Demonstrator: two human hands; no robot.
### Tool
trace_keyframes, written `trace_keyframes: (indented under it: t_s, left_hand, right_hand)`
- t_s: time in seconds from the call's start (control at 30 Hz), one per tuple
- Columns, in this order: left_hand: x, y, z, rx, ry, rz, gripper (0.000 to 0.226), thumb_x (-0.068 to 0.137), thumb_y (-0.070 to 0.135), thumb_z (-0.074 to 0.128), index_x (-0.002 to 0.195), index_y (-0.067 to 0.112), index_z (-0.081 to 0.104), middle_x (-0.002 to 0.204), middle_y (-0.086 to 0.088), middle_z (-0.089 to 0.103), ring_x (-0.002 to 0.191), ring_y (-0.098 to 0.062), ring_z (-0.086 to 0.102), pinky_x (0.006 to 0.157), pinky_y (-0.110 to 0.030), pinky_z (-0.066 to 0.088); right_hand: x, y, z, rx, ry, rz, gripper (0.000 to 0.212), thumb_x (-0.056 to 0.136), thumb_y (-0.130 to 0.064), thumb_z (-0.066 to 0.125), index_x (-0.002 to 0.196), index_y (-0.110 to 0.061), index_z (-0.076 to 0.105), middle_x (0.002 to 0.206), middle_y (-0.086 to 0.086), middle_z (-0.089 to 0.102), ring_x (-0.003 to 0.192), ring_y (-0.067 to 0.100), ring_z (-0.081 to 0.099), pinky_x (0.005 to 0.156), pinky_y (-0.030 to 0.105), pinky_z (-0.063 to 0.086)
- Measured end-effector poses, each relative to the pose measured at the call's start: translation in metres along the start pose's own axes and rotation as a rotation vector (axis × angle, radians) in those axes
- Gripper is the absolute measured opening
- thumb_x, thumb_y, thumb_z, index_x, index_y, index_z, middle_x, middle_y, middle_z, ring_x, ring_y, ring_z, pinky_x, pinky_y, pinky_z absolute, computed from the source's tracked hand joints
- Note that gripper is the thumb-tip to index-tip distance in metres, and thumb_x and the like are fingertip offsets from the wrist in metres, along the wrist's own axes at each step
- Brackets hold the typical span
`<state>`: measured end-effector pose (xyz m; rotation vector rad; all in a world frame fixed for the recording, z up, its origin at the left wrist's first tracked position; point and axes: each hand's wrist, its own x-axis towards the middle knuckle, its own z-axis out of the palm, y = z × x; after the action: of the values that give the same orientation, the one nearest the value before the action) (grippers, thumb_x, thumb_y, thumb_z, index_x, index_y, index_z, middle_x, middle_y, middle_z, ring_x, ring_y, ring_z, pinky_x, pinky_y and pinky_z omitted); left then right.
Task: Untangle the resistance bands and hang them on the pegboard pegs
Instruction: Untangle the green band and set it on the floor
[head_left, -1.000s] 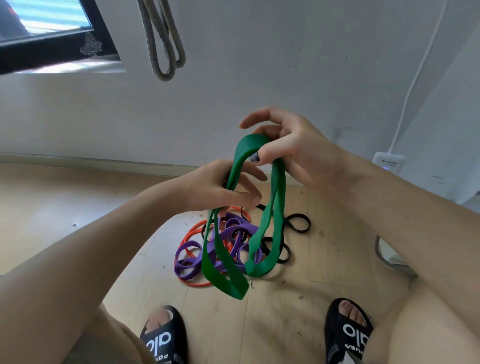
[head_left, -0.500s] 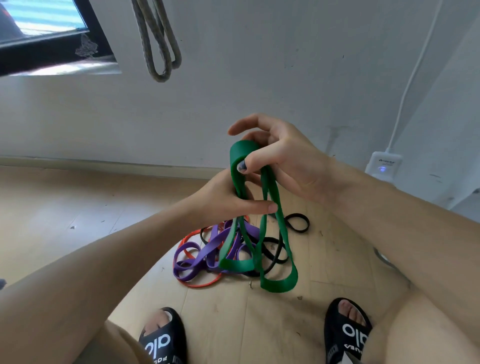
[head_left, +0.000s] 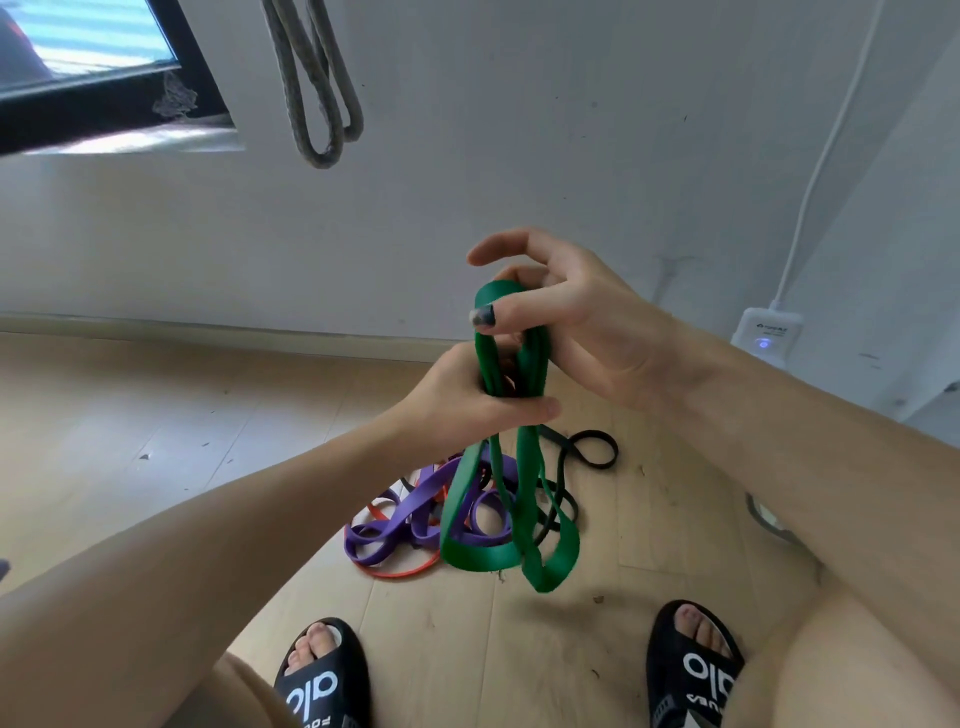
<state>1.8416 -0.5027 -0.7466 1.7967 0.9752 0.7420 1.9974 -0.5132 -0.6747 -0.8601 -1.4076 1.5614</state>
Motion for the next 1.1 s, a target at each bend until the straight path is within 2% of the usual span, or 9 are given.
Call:
trace_keyframes:
  t_s: [0.07,0.17,0.33,0.57,0.73,0.87,0.97,1.03,1.1]
  left_hand:
    - [-0.001,-0.001,-0.003,0.017,-0.007,-0.003,0.043,0.074,0.031,0.085,0.1,0.006,0.062,0.089,-0.022,0.062,0.084,-0.043,0.065,0.08,-0.062,0.056]
    - [-0.003,-0.006,-0.005,0.018,0.018,-0.052,0.049,0.07,0.038,0.088,0.104,0.016,0.06,0.088,-0.009,0.064,0.086,-0.035,0.07,0.083,-0.059,0.058]
    - [-0.009,-0.018,-0.004,0.202,0.031,-0.055,0.041,0.08,0.034,0.086,0.108,0.03,0.057,0.095,0.005,0.066,0.086,-0.01,0.067,0.084,-0.037,0.06]
    - [-0.005,-0.025,-0.021,0.386,-0.03,-0.047,0.027,0.088,0.037,0.078,0.102,0.025,0.058,0.088,-0.002,0.066,0.076,-0.016,0.064,0.073,-0.035,0.055]
    - [-0.003,-0.027,-0.018,0.493,-0.102,-0.046,0.035,0.083,0.041,0.083,0.106,0.034,0.056,0.089,0.008,0.065,0.078,-0.008,0.062,0.068,-0.016,0.05]
    - [0.0,-0.026,-0.027,0.429,-0.098,-0.062,0.038,0.088,0.04,0.077,0.12,0.026,0.063,0.1,0.009,0.07,0.095,-0.01,0.067,0.089,-0.034,0.056]
    - [0.002,-0.022,-0.038,0.423,-0.106,-0.067,0.029,0.089,0.042,0.074,0.108,0.024,0.064,0.09,0.011,0.065,0.084,-0.003,0.063,0.079,-0.035,0.053]
    - [0.001,-0.021,-0.041,0.416,-0.108,-0.088,0.028,0.089,0.043,0.074,0.101,0.022,0.061,0.085,0.003,0.062,0.076,-0.012,0.06,0.077,-0.045,0.054]
    - [0.0,-0.019,-0.042,0.432,-0.107,-0.107,0.028,0.09,0.045,0.072,0.103,0.023,0.06,0.089,-0.003,0.064,0.081,-0.021,0.064,0.081,-0.047,0.056]
  right_hand:
    - [0.001,0.001,0.001,0.044,0.069,-0.004,0.044,0.072,-0.004,0.074,0.112,-0.013,0.059,0.088,0.009,0.057,0.064,0.014,0.054,0.061,0.031,0.043]
    - [0.005,0.0,-0.002,0.179,0.171,-0.02,0.034,0.073,0.0,0.069,0.102,-0.013,0.056,0.075,0.0,0.064,0.064,0.013,0.048,0.063,0.03,0.041]
    - [0.007,-0.008,-0.016,0.355,0.313,-0.017,0.027,0.064,-0.002,0.067,0.083,-0.018,0.055,0.071,0.0,0.063,0.065,0.015,0.048,0.064,0.029,0.041]
    - [0.005,-0.008,-0.031,0.358,0.381,-0.014,0.021,0.076,0.003,0.065,0.08,-0.016,0.056,0.071,0.001,0.065,0.061,0.016,0.047,0.063,0.031,0.044]
    - [0.006,-0.006,-0.034,0.332,0.38,-0.007,0.022,0.078,0.003,0.066,0.082,-0.017,0.057,0.073,0.001,0.067,0.064,0.015,0.048,0.064,0.031,0.043]
    - [0.006,-0.006,-0.043,0.343,0.426,0.002,0.022,0.081,0.005,0.063,0.08,-0.016,0.057,0.072,0.002,0.064,0.062,0.015,0.049,0.064,0.032,0.044]
    - [0.006,-0.006,-0.052,0.34,0.447,0.025,0.023,0.085,0.004,0.06,0.071,-0.015,0.057,0.069,0.001,0.059,0.06,0.015,0.048,0.065,0.032,0.045]
    - [0.006,-0.004,-0.057,0.34,0.47,0.056,0.021,0.087,0.0,0.06,0.071,-0.014,0.061,0.069,0.002,0.054,0.061,0.015,0.049,0.069,0.033,0.048]
    - [0.005,-0.001,-0.064,0.326,0.492,0.104,0.012,0.089,-0.004,0.061,0.079,-0.011,0.062,0.072,0.003,0.051,0.066,0.016,0.049,0.081,0.035,0.053]
